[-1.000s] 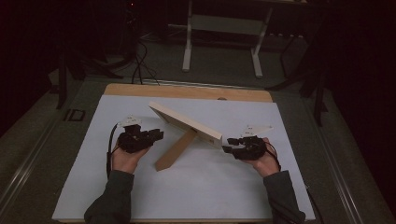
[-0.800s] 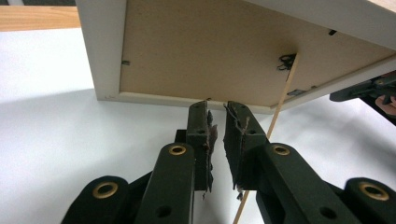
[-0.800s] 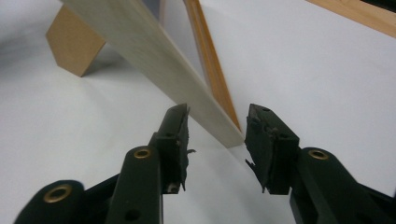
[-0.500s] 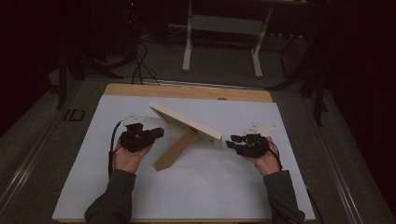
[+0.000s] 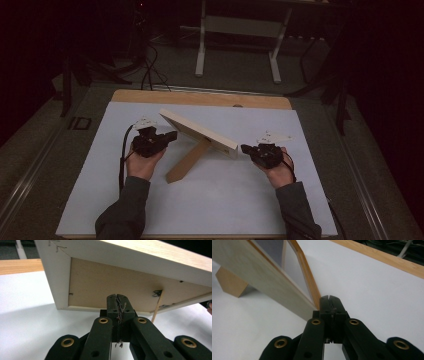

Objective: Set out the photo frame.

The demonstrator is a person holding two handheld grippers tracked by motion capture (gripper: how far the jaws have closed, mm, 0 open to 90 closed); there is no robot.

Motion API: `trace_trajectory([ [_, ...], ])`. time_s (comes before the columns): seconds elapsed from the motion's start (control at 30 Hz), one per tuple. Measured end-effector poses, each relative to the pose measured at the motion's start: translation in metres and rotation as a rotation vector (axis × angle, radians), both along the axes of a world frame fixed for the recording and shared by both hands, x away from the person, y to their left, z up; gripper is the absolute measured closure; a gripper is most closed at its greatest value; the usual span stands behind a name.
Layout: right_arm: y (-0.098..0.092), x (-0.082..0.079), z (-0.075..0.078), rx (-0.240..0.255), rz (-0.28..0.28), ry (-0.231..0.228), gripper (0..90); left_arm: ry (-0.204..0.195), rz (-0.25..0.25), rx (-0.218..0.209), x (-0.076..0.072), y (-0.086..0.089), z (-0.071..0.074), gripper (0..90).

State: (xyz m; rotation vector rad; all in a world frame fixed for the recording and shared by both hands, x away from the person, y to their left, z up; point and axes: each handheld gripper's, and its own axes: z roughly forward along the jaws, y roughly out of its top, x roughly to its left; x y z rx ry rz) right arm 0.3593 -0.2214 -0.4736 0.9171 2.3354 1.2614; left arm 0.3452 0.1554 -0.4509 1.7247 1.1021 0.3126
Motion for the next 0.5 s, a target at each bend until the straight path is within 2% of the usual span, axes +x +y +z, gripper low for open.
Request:
trace_trajectory([
  [0.1, 0.003, 0.000, -0.001, 0.005, -0.001, 0.004, 90.0, -0.005, -0.007, 0.032, 0.003, -0.007, 0.000, 90.0],
  [0.23, 0.004, 0.001, -0.003, 0.016, -0.005, 0.015, 90.0, -0.014, -0.001, 0.051, 0.006, -0.013, 0.000, 90.0],
  [0.5, 0.008, 0.001, 0.000, 0.043, -0.007, -0.010, 90.0, -0.041, -0.002, 0.087, 0.009, -0.023, 0.002, 90.0],
])
